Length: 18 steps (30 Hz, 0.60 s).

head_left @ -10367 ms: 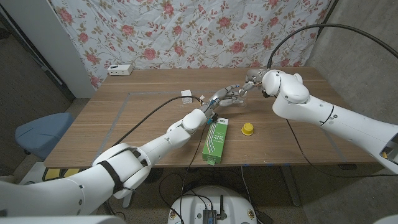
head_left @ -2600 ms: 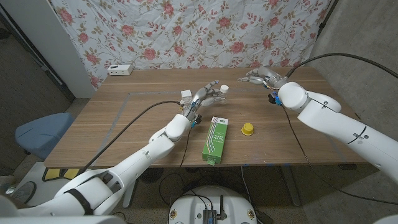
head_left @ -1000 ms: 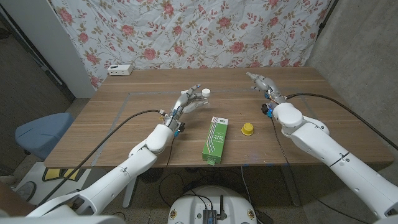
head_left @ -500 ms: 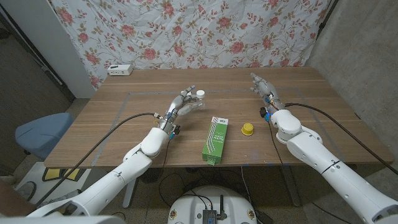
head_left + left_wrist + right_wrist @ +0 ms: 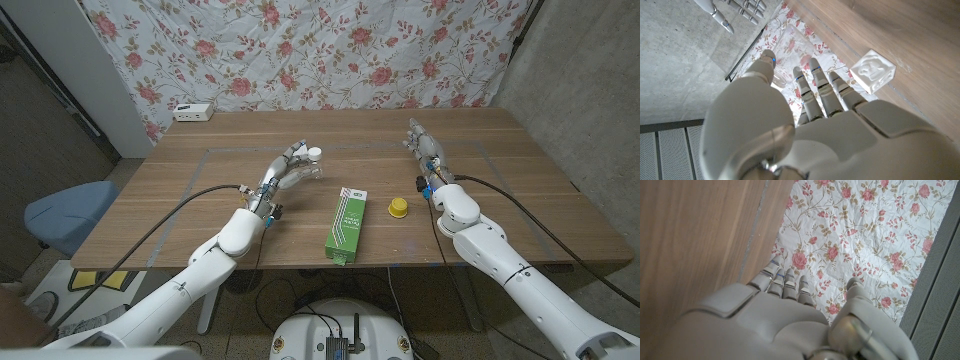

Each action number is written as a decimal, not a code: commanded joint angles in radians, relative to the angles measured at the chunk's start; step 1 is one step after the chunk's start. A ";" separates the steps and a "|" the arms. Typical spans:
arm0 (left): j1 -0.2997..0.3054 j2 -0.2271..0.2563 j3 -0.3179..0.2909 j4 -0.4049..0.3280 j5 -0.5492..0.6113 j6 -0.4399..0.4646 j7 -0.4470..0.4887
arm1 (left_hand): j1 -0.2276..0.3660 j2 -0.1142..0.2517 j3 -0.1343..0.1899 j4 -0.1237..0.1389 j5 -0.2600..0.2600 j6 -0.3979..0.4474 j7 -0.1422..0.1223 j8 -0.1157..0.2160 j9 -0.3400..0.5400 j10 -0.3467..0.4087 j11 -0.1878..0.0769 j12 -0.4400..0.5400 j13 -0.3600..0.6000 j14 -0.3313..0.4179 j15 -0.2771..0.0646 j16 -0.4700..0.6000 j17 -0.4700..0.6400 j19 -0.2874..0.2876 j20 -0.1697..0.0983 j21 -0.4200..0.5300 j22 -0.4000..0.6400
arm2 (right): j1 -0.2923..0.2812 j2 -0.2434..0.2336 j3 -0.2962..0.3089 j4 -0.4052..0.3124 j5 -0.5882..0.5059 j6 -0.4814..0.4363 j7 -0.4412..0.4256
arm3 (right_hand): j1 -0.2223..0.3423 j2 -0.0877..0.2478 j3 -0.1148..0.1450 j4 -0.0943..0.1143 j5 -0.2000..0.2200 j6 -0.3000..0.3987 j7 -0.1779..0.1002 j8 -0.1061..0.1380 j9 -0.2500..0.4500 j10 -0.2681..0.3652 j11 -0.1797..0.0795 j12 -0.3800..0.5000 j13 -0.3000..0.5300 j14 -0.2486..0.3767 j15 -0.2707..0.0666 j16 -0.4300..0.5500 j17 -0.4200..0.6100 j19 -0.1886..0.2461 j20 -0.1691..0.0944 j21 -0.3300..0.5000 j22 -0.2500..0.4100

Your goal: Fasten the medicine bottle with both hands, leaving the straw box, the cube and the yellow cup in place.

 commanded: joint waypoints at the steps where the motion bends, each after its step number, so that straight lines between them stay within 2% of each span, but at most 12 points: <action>1: 0.041 0.032 -0.021 -0.045 0.028 0.037 0.029 | -0.008 0.006 -0.008 0.001 -0.001 -0.004 0.002 -0.004 0.003 -0.009 0.001 -0.002 0.004 -0.007 -0.126 0.004 0.005 -0.005 -0.107 0.002 0.004 | 0.031 0.064 -0.011 0.137 0.031 0.138 0.047 | -0.008 0.001 0.003 0.009 -0.002 -0.003 0.002 0.003 0.000 -0.001 -0.001 -0.001 0.003 -0.003 -0.003 -0.003 0.002 -0.009 -0.011 -0.004 -0.001; 10: 0.065 0.047 -0.033 -0.073 0.054 0.063 0.060 | -0.010 0.005 -0.013 0.001 -0.001 -0.006 0.001 -0.004 0.003 -0.012 0.000 -0.001 0.003 -0.011 -0.128 0.005 0.005 -0.014 -0.109 -0.001 0.004 | 0.057 0.107 -0.015 0.223 0.057 0.206 0.081 | -0.014 0.000 0.003 0.013 -0.002 0.000 0.004 0.006 0.000 0.007 -0.002 0.003 0.003 0.003 -0.008 0.001 0.002 -0.009 -0.015 0.000 -0.001; 18: 0.095 0.072 -0.048 -0.110 0.064 0.098 0.076 | -0.014 0.005 -0.019 0.001 -0.001 -0.006 -0.003 -0.003 0.003 -0.017 0.001 -0.001 0.003 -0.019 -0.132 0.005 0.006 -0.033 -0.109 -0.006 0.004 | 0.064 0.123 -0.019 0.256 0.060 0.226 0.082 | -0.020 -0.001 0.003 0.015 -0.002 0.008 0.007 0.011 0.000 0.012 -0.004 0.005 0.002 0.008 -0.009 0.004 0.001 -0.006 -0.016 0.004 -0.001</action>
